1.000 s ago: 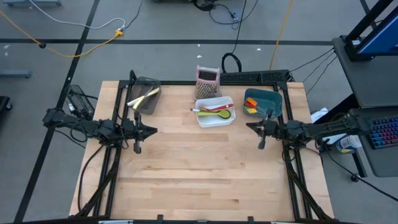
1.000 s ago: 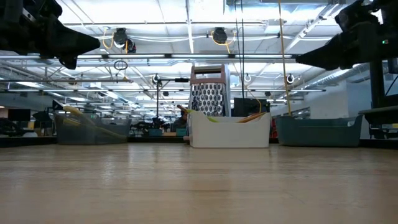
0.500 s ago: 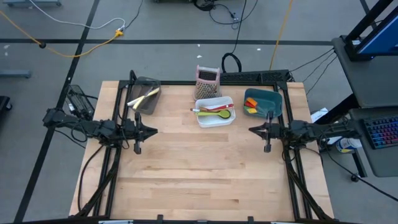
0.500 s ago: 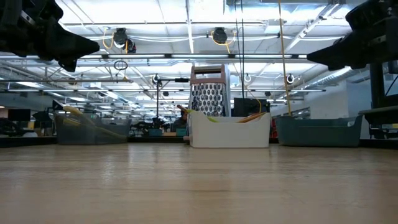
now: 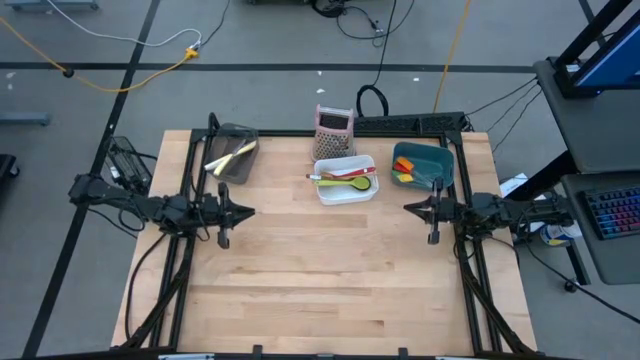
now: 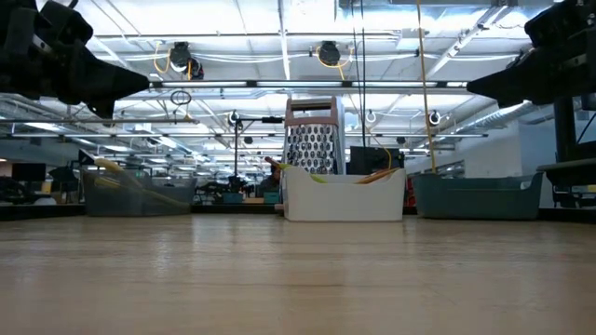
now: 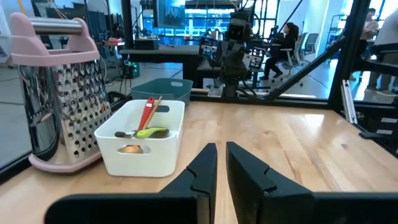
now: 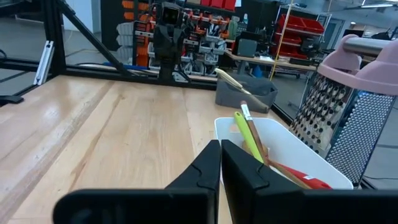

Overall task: Pick & Place Kitchen Items
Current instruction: Return to Home Position

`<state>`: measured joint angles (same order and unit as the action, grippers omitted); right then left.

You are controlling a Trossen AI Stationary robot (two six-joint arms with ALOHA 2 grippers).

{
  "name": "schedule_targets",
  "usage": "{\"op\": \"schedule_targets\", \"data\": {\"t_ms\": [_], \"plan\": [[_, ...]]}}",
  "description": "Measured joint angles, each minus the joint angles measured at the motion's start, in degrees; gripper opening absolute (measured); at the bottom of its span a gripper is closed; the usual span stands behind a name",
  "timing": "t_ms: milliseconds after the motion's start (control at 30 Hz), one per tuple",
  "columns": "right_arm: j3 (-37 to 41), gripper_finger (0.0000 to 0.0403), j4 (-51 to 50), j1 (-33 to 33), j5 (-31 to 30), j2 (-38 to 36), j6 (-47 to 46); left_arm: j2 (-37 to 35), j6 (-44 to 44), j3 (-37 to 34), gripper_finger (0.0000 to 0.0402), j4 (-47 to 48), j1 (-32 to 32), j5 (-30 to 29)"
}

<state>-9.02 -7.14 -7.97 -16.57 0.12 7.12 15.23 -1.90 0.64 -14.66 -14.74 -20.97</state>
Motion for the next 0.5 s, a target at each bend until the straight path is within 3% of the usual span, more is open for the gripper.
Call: {"op": "schedule_targets", "data": {"t_ms": [233, 500], "plan": [[0.0, 0.0009, -1.45, 0.0, 0.01, 0.0, -0.46, -2.25, 0.6, 0.0, 0.0037, 0.51, 0.0, 0.11], [-2.99, 0.0008, -7.62, 0.0, 0.14, -0.02, -4.96, -13.7, 1.24, 0.02, 0.0037, 9.9, 0.0, 0.12]]}}
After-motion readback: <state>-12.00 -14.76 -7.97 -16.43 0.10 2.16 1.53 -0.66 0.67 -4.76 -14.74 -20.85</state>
